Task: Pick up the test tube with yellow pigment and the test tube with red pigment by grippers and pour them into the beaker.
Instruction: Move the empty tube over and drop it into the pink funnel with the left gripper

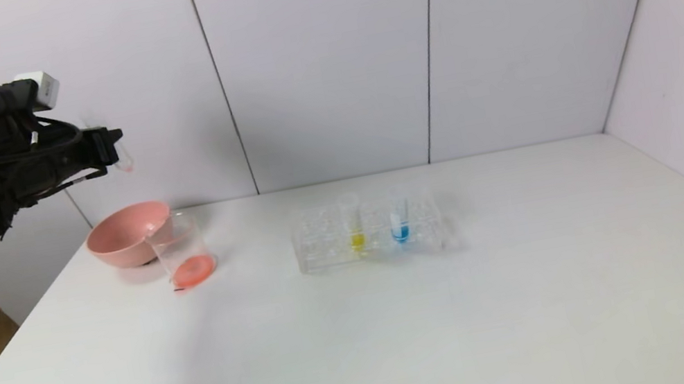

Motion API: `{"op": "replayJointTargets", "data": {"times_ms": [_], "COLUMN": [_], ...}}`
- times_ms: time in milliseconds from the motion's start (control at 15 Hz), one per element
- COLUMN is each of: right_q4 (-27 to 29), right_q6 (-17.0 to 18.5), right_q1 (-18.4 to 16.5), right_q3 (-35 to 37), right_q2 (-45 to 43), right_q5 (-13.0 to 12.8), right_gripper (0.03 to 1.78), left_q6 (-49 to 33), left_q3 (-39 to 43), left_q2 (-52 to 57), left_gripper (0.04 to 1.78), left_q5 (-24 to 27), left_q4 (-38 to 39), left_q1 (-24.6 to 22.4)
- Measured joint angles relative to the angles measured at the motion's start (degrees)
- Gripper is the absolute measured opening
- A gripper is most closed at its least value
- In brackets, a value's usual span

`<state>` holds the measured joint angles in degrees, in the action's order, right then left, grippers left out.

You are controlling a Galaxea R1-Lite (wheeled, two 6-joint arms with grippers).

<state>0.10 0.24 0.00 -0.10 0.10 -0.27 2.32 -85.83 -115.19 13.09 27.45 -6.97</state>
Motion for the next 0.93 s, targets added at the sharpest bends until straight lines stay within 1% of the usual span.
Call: {"op": "replayJointTargets", "data": {"times_ms": [400, 933], "right_q4": [0.0, 0.0], "right_q6": [0.0, 0.0], "right_q1": [0.0, 0.0], "right_q3": [0.0, 0.0], "right_q2": [0.0, 0.0], "right_q5": [0.0, 0.0], "right_gripper": [1.7, 1.7], "left_q6": [-0.9, -0.7], "left_q3": [0.1, -2.0], "left_q2": [-3.3, -8.3], "left_gripper": [0.45, 0.45], "left_q5": [-1.5, -1.6], "left_q4": [1.1, 0.8], "left_q1": [-0.9, -3.7]}}
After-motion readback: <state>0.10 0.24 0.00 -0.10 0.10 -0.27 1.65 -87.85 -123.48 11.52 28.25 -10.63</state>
